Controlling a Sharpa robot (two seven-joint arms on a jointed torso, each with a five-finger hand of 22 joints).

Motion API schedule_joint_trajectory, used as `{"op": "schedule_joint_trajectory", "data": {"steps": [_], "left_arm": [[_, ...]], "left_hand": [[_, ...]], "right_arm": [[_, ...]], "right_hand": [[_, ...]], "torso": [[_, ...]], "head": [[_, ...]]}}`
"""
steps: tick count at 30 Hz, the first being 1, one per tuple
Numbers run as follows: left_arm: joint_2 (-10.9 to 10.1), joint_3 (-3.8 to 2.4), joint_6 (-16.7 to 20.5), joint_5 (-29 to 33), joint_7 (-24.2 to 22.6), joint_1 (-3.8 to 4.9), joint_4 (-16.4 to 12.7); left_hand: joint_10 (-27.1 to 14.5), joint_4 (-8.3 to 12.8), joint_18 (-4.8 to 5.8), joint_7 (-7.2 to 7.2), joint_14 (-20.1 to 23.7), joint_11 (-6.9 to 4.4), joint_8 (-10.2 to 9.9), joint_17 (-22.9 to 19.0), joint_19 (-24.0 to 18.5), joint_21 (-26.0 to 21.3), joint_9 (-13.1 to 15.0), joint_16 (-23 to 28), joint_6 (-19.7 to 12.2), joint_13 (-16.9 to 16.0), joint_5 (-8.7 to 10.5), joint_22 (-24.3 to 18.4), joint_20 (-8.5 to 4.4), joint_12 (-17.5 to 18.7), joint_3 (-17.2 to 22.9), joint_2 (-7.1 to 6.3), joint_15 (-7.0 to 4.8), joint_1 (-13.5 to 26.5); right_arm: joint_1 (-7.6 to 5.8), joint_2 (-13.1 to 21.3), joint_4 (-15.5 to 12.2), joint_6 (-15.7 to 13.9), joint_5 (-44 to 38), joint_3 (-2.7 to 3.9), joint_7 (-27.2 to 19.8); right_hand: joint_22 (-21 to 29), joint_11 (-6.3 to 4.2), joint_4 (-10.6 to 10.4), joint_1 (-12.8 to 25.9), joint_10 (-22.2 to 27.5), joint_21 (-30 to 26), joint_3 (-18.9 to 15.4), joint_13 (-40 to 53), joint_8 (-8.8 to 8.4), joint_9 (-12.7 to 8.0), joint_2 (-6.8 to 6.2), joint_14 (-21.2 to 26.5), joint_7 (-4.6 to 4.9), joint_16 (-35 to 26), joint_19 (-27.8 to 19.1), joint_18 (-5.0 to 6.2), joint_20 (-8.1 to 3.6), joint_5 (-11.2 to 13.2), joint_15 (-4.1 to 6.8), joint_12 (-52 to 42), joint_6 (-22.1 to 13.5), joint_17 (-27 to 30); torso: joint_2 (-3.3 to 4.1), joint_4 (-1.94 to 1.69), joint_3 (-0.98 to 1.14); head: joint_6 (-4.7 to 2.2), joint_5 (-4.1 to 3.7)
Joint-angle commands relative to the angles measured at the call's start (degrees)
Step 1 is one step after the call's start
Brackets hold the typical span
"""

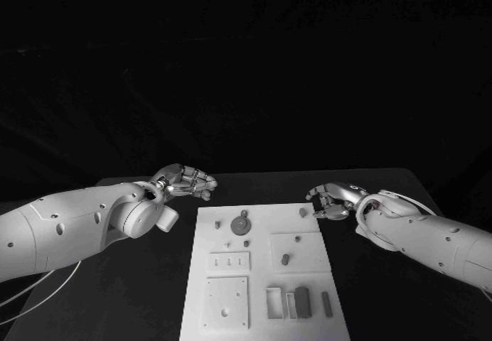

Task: Assemble the parts on the task board

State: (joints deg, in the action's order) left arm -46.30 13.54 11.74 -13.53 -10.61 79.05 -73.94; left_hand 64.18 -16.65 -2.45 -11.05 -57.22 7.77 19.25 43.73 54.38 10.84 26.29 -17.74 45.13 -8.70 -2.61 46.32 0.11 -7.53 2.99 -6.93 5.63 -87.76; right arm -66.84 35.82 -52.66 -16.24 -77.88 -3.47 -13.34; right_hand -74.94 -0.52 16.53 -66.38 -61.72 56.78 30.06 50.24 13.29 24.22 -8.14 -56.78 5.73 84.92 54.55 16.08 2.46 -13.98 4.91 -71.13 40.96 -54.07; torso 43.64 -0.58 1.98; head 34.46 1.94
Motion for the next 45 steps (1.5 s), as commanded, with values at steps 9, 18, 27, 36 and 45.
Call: {"op": "schedule_joint_trajectory", "data": {"steps": [9, 18, 27, 36, 45], "left_arm": [[0.01, -0.07, -0.81, -0.38, -0.52, 0.05, -0.38], [-0.07, -0.08, -0.83, -0.52, -0.43, 0.06, -0.47], [-0.02, -0.10, -0.80, -0.64, -0.38, 0.06, -0.45], [0.00, -0.14, -0.85, -0.69, -0.32, 0.06, -0.48], [-0.04, -0.15, -0.83, -0.71, -0.24, 0.07, -0.49]], "left_hand": [[-0.19, -0.06, -0.89, -0.27, -0.24, 0.33, -0.32, 0.09, 0.02, -0.33, 0.00, 0.41, -0.24, -0.01, -0.20, 0.08, -0.09, 0.42, -0.16, -0.22, 0.09, -0.42], [-0.19, -0.06, -0.89, -0.28, -0.23, 0.33, -0.34, 0.12, 0.01, -0.36, 0.01, 0.46, -0.25, -0.02, -0.20, 0.09, -0.08, 0.43, -0.17, -0.20, 0.10, -0.39], [-0.18, -0.06, -0.89, -0.28, -0.22, 0.33, -0.34, 0.15, 0.01, -0.37, 0.02, 0.48, -0.25, -0.03, -0.20, 0.09, -0.08, 0.45, -0.18, -0.19, 0.10, -0.35], [-0.16, -0.06, -0.89, -0.28, -0.23, 0.33, -0.35, 0.17, 0.01, -0.38, 0.03, 0.51, -0.25, -0.04, -0.20, 0.10, -0.08, 0.46, -0.18, -0.16, 0.10, -0.33], [-0.14, -0.05, -0.89, -0.28, -0.23, 0.32, -0.36, 0.20, 0.00, -0.40, 0.05, 0.54, -0.25, -0.06, -0.20, 0.11, -0.08, 0.47, -0.18, -0.16, 0.10, -0.32]], "right_arm": [[0.41, -1.37, 0.67, 3.63, -0.52, -0.12, -1.34], [0.42, -1.82, 1.32, 3.75, -0.57, -0.14, -1.43], [0.42, -2.13, 1.74, 4.25, -0.65, -0.17, -1.71], [0.43, -2.64, 1.74, 4.38, -0.65, -0.22, -1.75], [0.45, -2.96, 1.81, 4.17, -1.14, -0.27, -1.36]], "right_hand": [[-0.56, -0.06, 0.08, -0.63, 0.54, -0.26, -0.54, 0.19, 0.53, 0.22, 0.67, 0.55, -0.10, 0.26, -0.48, -1.08, 0.26, 0.13, -0.04, 0.09, -0.23, -0.06], [-0.68, 0.13, 0.02, -0.28, 0.65, -0.15, -0.88, 0.36, 1.34, 0.58, 1.63, 0.70, 0.11, 0.57, -0.52, -1.08, 0.39, 0.16, -0.07, -0.13, 0.64, -0.05], [-0.79, 0.68, -0.09, 0.30, 0.73, 0.02, -0.91, 0.52, 2.88, 1.25, 3.23, 0.81, 0.71, 0.94, -0.48, -1.08, 0.44, 0.17, -0.13, -0.41, 2.93, 0.07], [-0.82, 0.94, -0.10, 0.71, 0.76, 0.11, -0.87, 0.59, 3.43, 1.48, 3.82, 0.84, 0.98, 1.12, -0.47, -1.08, 0.44, 0.21, -0.19, -0.56, 3.94, 0.14], [-0.84, 0.98, -0.14, 0.93, 0.67, 0.21, -0.95, 0.62, 3.43, 1.48, 3.85, 0.78, 1.03, 1.24, -0.37, -1.08, 0.43, 0.36, -0.20, -0.67, 3.95, 0.15]], "torso": [[0.27, -0.30, 0.15], [0.27, -0.23, 0.15], [0.22, -0.20, 0.17], [0.27, -0.26, 0.16], [0.25, -0.20, 0.17]], "head": [[0.44, 0.12], [0.45, 0.22], [0.71, 0.29], [0.83, 0.33], [1.02, 0.48]]}}
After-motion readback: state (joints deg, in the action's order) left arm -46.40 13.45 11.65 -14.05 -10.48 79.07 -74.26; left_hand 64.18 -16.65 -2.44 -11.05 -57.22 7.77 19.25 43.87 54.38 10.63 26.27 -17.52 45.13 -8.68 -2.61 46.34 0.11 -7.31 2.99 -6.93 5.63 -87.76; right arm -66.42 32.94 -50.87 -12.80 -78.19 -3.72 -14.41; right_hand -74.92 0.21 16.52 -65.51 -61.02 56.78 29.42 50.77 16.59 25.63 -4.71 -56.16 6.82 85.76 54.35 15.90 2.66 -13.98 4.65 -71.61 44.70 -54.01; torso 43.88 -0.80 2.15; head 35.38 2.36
